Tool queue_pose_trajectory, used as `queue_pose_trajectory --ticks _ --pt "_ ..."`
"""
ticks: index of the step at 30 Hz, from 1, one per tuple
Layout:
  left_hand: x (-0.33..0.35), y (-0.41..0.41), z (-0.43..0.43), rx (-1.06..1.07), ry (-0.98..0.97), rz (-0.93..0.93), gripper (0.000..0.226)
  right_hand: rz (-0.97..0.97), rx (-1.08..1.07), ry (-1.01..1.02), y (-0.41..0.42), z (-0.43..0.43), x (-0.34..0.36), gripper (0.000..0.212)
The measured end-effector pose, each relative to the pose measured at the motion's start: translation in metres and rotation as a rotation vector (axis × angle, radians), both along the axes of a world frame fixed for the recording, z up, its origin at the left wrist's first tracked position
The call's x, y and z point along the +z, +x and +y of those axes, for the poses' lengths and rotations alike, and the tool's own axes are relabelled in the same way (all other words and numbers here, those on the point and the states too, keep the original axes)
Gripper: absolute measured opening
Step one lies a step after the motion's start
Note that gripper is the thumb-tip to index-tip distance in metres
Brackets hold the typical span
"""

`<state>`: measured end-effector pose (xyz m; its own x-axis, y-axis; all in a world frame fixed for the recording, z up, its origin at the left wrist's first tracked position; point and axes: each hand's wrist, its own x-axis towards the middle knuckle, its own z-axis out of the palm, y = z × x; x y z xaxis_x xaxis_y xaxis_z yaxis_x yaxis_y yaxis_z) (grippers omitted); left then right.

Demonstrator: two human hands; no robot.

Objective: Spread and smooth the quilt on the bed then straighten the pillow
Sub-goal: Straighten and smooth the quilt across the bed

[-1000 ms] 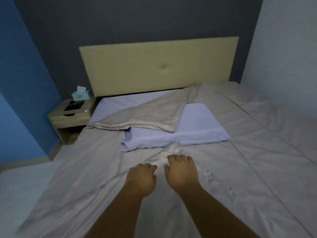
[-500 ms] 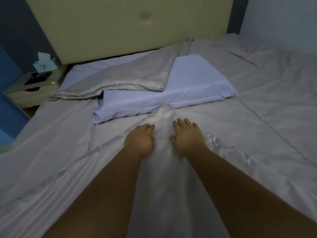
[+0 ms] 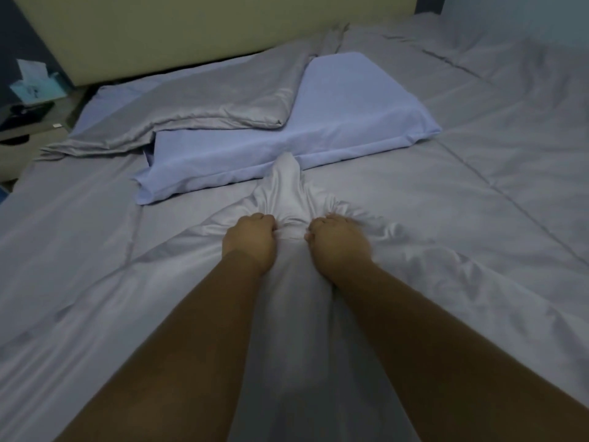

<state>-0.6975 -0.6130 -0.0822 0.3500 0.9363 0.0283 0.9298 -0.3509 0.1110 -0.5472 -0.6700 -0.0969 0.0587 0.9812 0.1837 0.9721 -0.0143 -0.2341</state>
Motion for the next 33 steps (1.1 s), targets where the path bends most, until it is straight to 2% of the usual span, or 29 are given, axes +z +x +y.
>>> queue_pose_trajectory --ticks 4,7,11,13,14,16,20,22,24,27,33 --pt "0.004 0.002 -0.004 -0.006 0.027 0.008 0.021 -0.029 -0.007 0.075 -0.002 -0.003 0.008 0.008" --pt "0.010 -0.004 -0.010 -0.051 0.066 -0.055 0.017 0.006 0.023 0.145 -0.001 -0.011 0.010 0.025" --pt "0.031 -0.012 -0.023 -0.082 0.043 -0.166 0.017 0.043 0.043 0.155 -0.001 -0.029 0.032 0.006" --pt "0.046 -0.017 -0.033 -0.086 0.011 -0.194 0.018 -0.022 0.024 0.102 -0.003 -0.035 0.046 0.019" --pt "0.054 -0.019 -0.038 -0.087 0.001 -0.199 0.019 -0.018 0.036 0.106 -0.005 -0.039 0.054 0.019" --pt "0.072 -0.025 -0.050 -0.094 0.005 -0.200 0.018 -0.020 0.056 0.150 -0.013 -0.049 0.075 0.005" --pt "0.111 -0.042 -0.082 -0.091 0.021 -0.200 0.015 -0.068 0.058 0.170 -0.026 -0.079 0.119 0.019" --pt "0.131 -0.052 -0.102 -0.105 0.016 -0.188 0.015 -0.090 0.069 0.163 -0.035 -0.104 0.145 0.017" --pt "0.153 -0.062 -0.125 -0.131 0.006 -0.169 0.015 -0.074 0.081 0.150 -0.046 -0.134 0.170 0.005" --pt "0.190 -0.079 -0.162 -0.187 -0.015 -0.137 0.016 -0.099 0.048 0.077 -0.064 -0.181 0.207 0.019" --pt "0.260 -0.116 -0.241 -0.324 -0.134 -0.045 0.019 -0.115 -0.042 0.011 -0.107 -0.279 0.268 0.025"
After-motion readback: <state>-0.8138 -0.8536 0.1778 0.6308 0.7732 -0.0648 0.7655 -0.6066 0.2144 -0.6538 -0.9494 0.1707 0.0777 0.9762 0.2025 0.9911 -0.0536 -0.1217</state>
